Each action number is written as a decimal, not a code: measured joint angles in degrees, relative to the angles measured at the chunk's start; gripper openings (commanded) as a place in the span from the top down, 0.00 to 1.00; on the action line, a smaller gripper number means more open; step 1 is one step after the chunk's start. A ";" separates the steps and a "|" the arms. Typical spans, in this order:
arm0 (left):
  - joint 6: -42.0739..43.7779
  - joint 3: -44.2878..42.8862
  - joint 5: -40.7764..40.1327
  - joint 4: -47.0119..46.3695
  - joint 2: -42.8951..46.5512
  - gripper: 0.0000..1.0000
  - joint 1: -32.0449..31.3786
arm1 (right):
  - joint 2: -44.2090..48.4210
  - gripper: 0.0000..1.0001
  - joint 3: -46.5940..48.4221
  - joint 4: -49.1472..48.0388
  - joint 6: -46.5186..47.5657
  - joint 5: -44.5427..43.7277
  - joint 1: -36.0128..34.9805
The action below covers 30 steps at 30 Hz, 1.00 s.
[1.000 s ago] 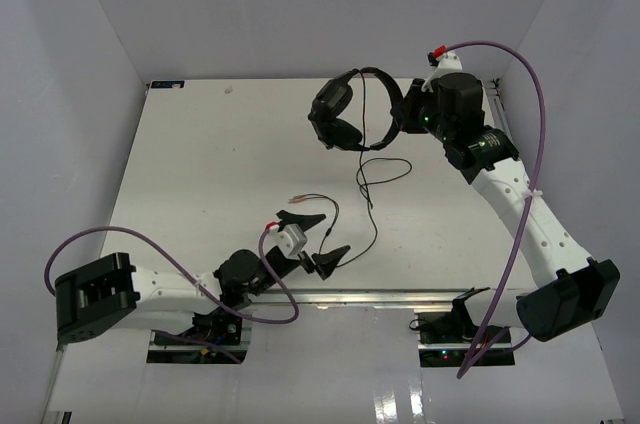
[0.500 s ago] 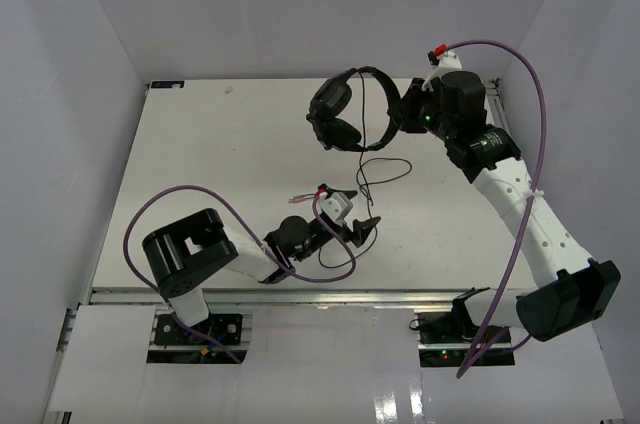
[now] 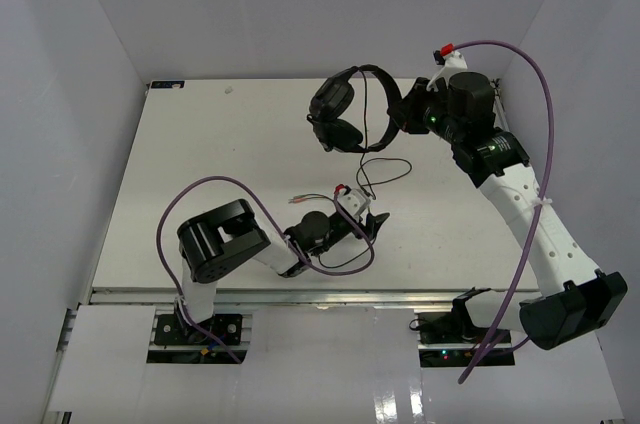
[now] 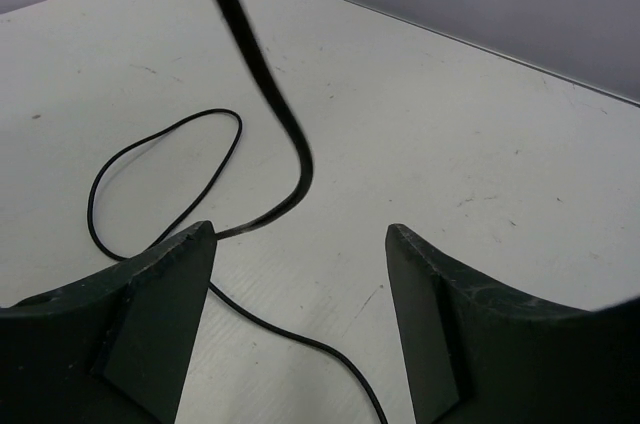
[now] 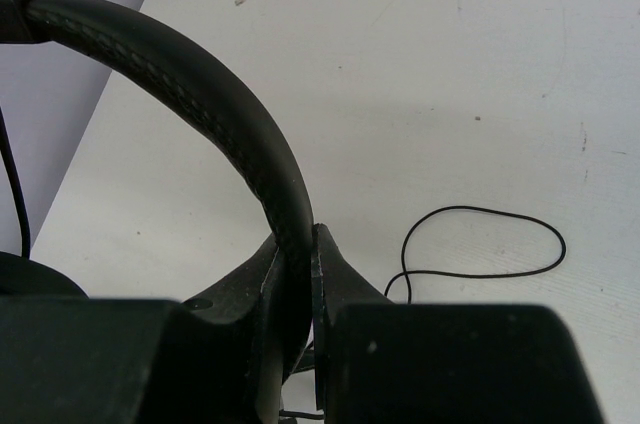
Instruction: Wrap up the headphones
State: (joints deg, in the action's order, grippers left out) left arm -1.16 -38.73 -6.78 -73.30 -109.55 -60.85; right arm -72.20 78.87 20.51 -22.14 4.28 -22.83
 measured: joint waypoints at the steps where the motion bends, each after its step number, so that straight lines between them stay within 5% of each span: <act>1: -0.01 -0.21 -0.69 -0.06 -0.47 0.18 0.02 | 0.36 0.92 0.00 0.00 -0.01 0.16 0.00; 12: 1.87 -3.24 -7.26 -0.90 -2.72 0.28 0.47 | 1.68 0.92 -0.02 -0.02 -0.14 1.18 0.00; 18: 2.18 -4.92 -4.04 -2.27 -4.12 0.31 1.00 | 1.68 0.92 -0.02 -0.02 -0.14 1.68 0.00; 23: 1.00 -6.19 -1.78 -2.40 -6.20 0.57 1.06 | 1.68 0.92 -0.04 -0.02 -0.13 2.15 0.00; 24: 0.76 -6.43 -1.54 -2.38 -6.54 0.72 1.06 | 1.68 0.92 -0.04 -0.02 -0.12 2.20 0.00; 25: 0.57 -6.56 -1.33 -2.35 -6.80 0.98 1.08 | 1.68 0.92 -0.04 -0.02 -0.14 2.31 0.00; 30: -0.40 -7.17 -1.10 -2.43 -7.27 1.00 1.12 | 1.69 0.92 -0.16 -0.04 -0.05 2.28 0.00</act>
State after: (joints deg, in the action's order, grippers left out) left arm -1.57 -45.90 -7.89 -75.73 -116.81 -59.72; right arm -70.51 78.71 20.47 -22.20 6.56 -22.83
